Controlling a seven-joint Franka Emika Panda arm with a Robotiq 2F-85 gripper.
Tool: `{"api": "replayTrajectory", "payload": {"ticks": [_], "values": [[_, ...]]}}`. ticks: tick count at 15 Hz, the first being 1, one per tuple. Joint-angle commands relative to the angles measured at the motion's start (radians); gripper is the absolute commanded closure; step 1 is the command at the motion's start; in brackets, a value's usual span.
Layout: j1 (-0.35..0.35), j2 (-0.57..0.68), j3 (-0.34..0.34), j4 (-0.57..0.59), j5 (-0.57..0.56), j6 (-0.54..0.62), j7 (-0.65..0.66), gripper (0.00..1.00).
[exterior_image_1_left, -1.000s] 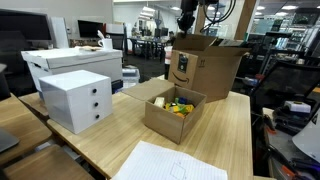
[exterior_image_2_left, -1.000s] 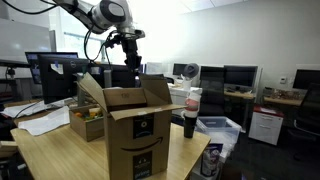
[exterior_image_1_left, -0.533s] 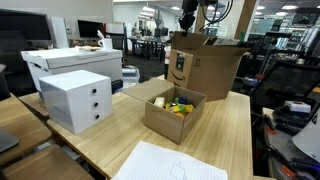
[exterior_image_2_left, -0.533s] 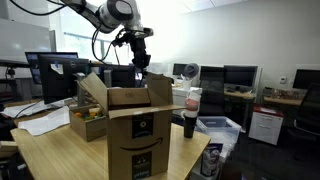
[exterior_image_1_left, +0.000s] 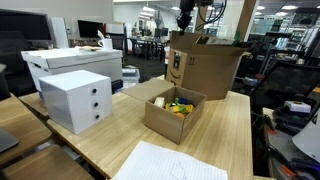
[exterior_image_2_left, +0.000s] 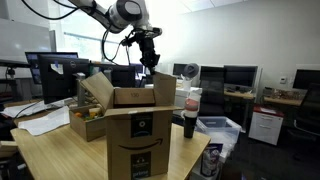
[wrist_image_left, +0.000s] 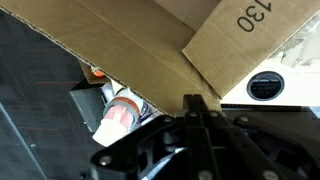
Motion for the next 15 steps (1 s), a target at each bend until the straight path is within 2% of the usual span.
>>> {"api": "replayTrajectory", "payload": {"ticks": [1, 11, 13, 14, 15], "values": [[-0.024, 0.034, -0.003, 0.083, 0.034, -0.052, -0.066, 0.98], [-0.087, 0.101, -0.016, 0.213, 0.1, -0.152, -0.162, 0.98], [-0.099, 0.098, 0.0, 0.22, 0.133, -0.195, -0.245, 0.98], [-0.096, 0.088, 0.007, 0.217, 0.13, -0.241, -0.299, 0.72], [-0.09, 0.073, 0.01, 0.205, 0.121, -0.277, -0.342, 0.72]]}}
